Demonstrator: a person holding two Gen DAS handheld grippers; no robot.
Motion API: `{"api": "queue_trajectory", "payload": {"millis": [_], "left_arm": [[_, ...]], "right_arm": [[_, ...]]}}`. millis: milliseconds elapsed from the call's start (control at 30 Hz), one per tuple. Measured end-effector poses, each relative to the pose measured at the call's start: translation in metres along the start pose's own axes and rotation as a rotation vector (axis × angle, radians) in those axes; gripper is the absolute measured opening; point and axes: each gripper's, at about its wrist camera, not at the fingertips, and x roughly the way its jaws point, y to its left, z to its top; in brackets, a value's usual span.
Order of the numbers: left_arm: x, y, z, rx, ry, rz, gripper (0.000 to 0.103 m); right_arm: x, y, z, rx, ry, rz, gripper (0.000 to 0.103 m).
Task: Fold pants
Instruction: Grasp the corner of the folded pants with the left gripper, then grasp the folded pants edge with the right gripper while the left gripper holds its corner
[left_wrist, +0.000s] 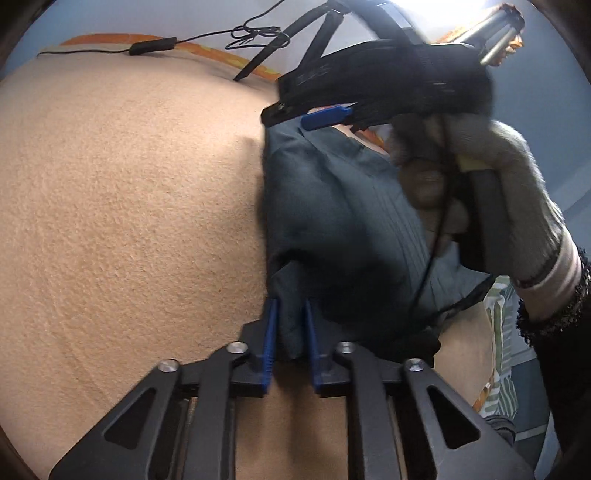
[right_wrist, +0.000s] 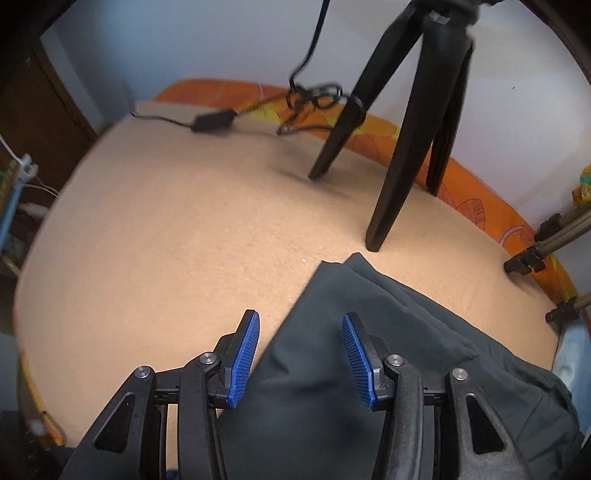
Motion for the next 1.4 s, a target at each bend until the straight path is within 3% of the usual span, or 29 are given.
{"api": "queue_trajectory", "payload": {"millis": [200,300,433,567,867,1000,1100,1200,1333,1400], "left_arm": [[-0.011,-0.012,-0.007,0.064,-0.004,-0.022,0.003],[-0.014,-0.014,-0.010,0.079,-0.012,0.019,0.003],[-0.017,-0.010,-0.007,0.043,-0.014,0.024,0.003],[-0.026,-0.009,0.004,0.052,-0.057,0.096,0.011],[-0.036,-0.032,0.009,0.140,-0.127,0.180,0.015],[-0.033,-0.043,0.008,0.162,-0.137,0.176,0.017],[-0.031,-0.049,0.009,0.169,-0.141,0.169,0.030],[-0.028,-0.051,0.011,0.167,-0.137,0.160,0.034],[-0.019,-0.037,0.014,0.080,-0.108,0.114,0.034],[-0.015,-0.032,0.014,0.051,-0.096,0.093,0.034]], "right_arm": [[0.023,-0.009,0.000,0.047,0.027,-0.006,0.050],[0.024,-0.013,0.001,0.066,0.011,0.008,0.053],[0.023,-0.015,0.003,0.079,-0.008,0.028,0.054],[-0.001,-0.026,-0.006,0.119,-0.058,0.084,0.052],[-0.076,-0.042,-0.045,0.141,-0.190,0.160,0.052],[-0.098,-0.049,-0.061,0.156,-0.244,0.147,0.058],[-0.109,-0.052,-0.067,0.153,-0.260,0.113,0.058],[-0.112,-0.048,-0.074,0.157,-0.283,0.081,0.058],[-0.115,-0.051,-0.073,0.178,-0.294,0.094,0.058],[-0.110,-0.051,-0.066,0.183,-0.274,0.129,0.070]]}}
